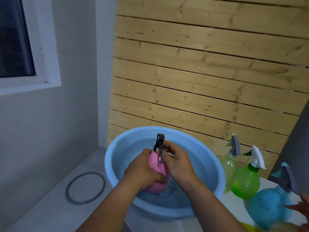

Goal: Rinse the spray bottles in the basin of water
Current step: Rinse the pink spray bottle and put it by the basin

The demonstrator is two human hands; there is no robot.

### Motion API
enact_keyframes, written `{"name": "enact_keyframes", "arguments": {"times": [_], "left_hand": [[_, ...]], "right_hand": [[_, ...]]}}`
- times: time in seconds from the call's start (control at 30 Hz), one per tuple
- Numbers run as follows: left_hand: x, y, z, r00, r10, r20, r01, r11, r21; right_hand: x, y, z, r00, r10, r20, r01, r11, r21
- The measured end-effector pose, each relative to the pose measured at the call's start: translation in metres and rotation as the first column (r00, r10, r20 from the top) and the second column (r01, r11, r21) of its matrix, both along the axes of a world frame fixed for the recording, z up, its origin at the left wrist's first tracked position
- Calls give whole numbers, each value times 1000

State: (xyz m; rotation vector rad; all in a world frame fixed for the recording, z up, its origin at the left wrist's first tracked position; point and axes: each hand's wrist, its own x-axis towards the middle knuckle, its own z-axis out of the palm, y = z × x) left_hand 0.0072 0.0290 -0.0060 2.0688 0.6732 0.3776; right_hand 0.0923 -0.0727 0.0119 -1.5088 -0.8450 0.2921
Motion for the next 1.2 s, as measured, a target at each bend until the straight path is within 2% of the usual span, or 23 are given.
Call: {"name": "enact_keyframes", "arguments": {"times": [0.13, 0.27, 0.43, 0.6, 0.77, 0.9, 1.03, 1.2], "left_hand": [[0, -2, 2, 999, -14, 46, 14, 1000, 9], [-1, -4, 5, 997, -47, 57, 46, 999, 14], [-1, -3, 5, 993, -54, 104, 59, 997, -45], [0, -1, 3, 990, -63, 130, 77, 992, -102], [0, -1, 3, 985, -37, 168, 62, 987, -147], [-2, -2, 5, 982, -40, 185, 63, 991, -120], [-2, -6, 7, 976, -63, 208, 80, 994, -77], [-2, -8, 10, 972, -35, 231, 36, 999, -4]], "right_hand": [[1, 0, 1, 993, -114, -13, 114, 993, 12], [-1, 0, 0, 995, -101, -22, 101, 995, 15], [-2, -3, 3, 1000, 21, 8, -21, 1000, 2], [1, -2, 2, 991, -106, -79, 110, 993, 50], [0, 0, 0, 994, -58, -94, 62, 998, 33], [0, -2, 3, 998, -63, -15, 63, 998, 11], [-2, -3, 3, 990, -135, -45, 138, 987, 77], [-6, -4, 7, 996, -86, -10, 86, 994, 60]]}}
